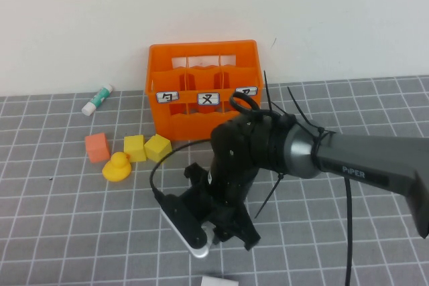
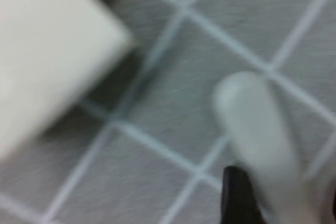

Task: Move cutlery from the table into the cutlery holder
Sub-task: Pick up the fork

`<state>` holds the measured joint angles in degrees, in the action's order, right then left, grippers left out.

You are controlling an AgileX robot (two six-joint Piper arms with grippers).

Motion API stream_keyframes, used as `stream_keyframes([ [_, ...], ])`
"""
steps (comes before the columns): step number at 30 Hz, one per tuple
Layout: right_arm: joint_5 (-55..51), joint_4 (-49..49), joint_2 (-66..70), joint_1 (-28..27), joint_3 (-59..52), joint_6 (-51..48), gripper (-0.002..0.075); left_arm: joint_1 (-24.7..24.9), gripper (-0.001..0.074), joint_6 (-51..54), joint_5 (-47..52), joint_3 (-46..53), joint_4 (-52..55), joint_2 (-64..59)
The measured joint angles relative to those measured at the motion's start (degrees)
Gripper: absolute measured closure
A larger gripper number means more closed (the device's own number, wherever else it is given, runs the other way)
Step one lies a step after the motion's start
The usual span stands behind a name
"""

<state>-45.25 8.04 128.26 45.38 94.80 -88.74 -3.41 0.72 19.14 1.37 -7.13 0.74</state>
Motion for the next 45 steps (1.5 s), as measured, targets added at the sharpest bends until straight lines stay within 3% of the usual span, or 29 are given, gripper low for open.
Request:
stream_keyframes([
  [7, -4.89, -0.24, 0.46, 0.0, 0.0, -4.27, 0.0361, 0.0, 0.0736, 0.0, 0.0, 0.0, 0.0, 0.0],
  [14, 0.99, -0.44, 0.53, 0.0, 0.0, -6.0, 0.0361, 0.0, 0.0736, 0.0, 0.0, 0.0, 0.0, 0.0],
  [22, -1.09, -0.81, 1.34, 0.0, 0.73, -9.53, 0.037, 0.0, 0.0736, 0.0, 0.0, 0.0, 0.0, 0.0],
  [26, -1.56, -0.88, 1.48, 0.0, 0.73, -9.74, 0.0429, 0.0, 0.0736, 0.0, 0.0, 0.0, 0.0, 0.0],
  [30, -2.43, -1.09, 1.48, 0.12, 0.73, -10.04, 0.0552, 0.0, 0.0736, 0.0, 0.0, 0.0, 0.0, 0.0],
  [33, -2.63, -1.55, 1.48, 0.62, 0.9, -10.03, 0.0568, 0.0, 0.0736, 0.0, 0.0, 0.0, 0.0, 0.0],
  [37, -6.86, -1.63, 1.7, 1.73, 3.13, -5.35, 0.0596, 0.0, 0.0736, 0.0, 0.0, 0.0, 0.0, 0.0],
  [45, -18.8, -1.0, 2.25, 2.34, 11.7, 18.87, 0.0648, 0.0, 0.0736, 0.0, 0.0, 0.0, 0.0, 0.0],
])
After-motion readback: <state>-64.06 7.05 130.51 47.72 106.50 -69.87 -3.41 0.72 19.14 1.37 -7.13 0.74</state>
